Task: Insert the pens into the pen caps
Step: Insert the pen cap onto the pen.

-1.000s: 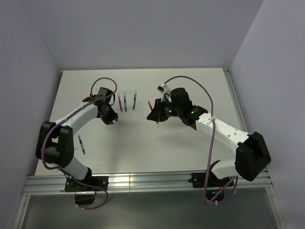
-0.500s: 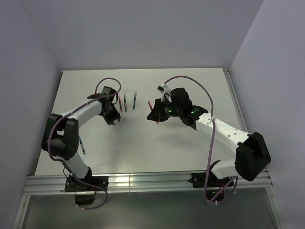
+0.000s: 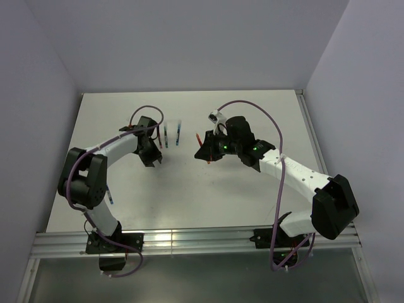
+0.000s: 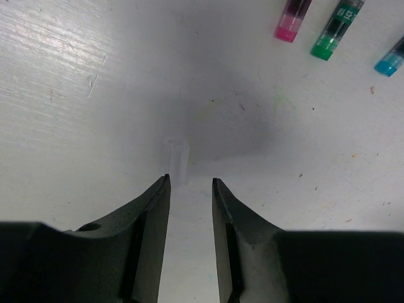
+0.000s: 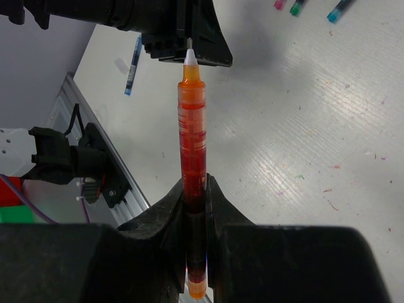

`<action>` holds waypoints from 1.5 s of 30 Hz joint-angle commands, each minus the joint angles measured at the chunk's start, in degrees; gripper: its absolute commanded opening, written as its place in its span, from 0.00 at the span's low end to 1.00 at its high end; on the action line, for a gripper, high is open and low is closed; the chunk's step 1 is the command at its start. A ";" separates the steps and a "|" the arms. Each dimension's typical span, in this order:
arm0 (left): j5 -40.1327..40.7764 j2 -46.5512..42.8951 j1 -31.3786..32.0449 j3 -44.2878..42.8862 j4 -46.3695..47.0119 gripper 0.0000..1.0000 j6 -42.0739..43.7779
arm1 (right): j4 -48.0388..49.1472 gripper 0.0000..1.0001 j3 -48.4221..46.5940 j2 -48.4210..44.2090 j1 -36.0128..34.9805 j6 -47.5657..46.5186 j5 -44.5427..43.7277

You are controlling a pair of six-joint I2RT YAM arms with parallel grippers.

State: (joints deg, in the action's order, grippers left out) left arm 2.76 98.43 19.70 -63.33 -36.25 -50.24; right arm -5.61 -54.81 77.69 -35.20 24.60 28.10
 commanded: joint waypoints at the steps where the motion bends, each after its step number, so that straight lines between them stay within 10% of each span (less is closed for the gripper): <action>1: -0.57 0.53 0.34 0.05 1.45 0.37 0.75 | 0.42 0.00 -0.65 -1.84 0.31 -0.78 -0.50; 45: -1.88 4.22 0.34 3.03 4.08 0.22 1.37 | -0.46 0.00 -1.09 -1.14 0.22 -1.57 -1.38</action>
State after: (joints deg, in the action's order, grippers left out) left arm 2.37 101.56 19.70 -62.39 -33.82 -49.60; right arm -5.78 -54.81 77.69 -35.22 24.34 27.55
